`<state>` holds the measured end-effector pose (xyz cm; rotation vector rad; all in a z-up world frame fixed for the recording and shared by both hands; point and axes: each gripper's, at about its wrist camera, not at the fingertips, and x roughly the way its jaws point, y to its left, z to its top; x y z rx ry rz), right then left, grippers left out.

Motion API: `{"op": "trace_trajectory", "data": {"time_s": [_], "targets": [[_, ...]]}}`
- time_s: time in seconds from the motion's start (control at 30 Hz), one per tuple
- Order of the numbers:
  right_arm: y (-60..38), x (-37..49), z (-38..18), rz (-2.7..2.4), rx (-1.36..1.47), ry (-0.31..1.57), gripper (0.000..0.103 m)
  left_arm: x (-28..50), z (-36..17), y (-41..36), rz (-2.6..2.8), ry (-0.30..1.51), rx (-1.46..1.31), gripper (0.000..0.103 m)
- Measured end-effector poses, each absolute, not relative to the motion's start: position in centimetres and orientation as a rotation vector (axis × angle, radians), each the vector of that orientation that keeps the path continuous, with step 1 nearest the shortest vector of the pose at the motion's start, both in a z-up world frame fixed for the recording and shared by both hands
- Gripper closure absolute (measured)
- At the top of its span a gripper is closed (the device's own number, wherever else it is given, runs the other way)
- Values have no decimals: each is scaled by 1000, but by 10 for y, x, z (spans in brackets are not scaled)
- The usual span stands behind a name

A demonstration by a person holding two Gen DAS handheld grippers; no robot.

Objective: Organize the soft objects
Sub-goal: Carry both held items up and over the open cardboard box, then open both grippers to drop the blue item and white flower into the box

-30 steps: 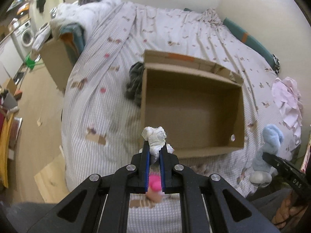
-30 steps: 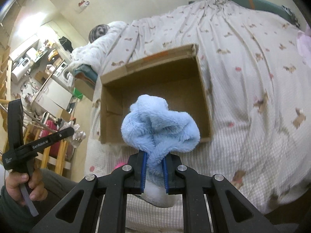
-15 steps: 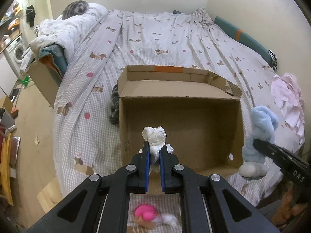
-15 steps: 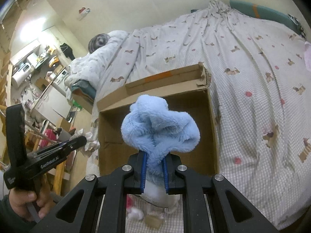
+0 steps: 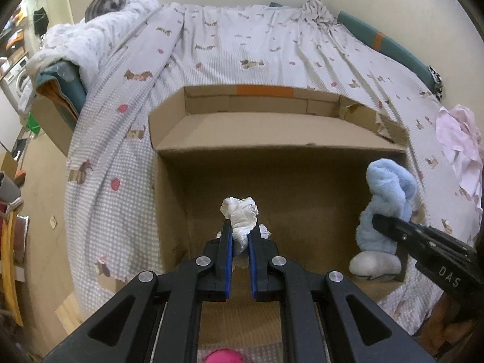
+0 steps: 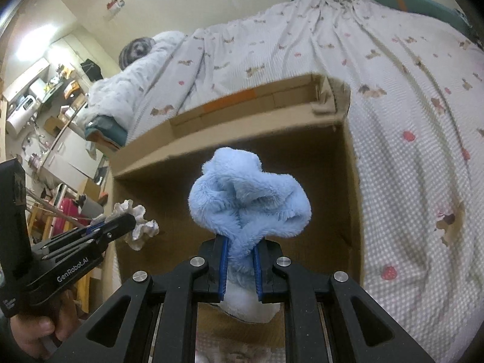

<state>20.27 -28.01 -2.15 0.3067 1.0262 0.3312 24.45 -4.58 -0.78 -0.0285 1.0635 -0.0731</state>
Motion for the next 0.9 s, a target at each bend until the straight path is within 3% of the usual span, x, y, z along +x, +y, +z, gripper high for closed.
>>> {"op": "trace_trajectory", "data": {"time_s": [0.47, 0.9], "targets": [[-272, 215, -65, 271, 259, 1152, 87, 250, -49, -52, -55, 1111, -6, 94], [-273, 216, -62, 267, 278, 1133, 84, 249, -51, -55, -41, 1139, 0, 84]]}}
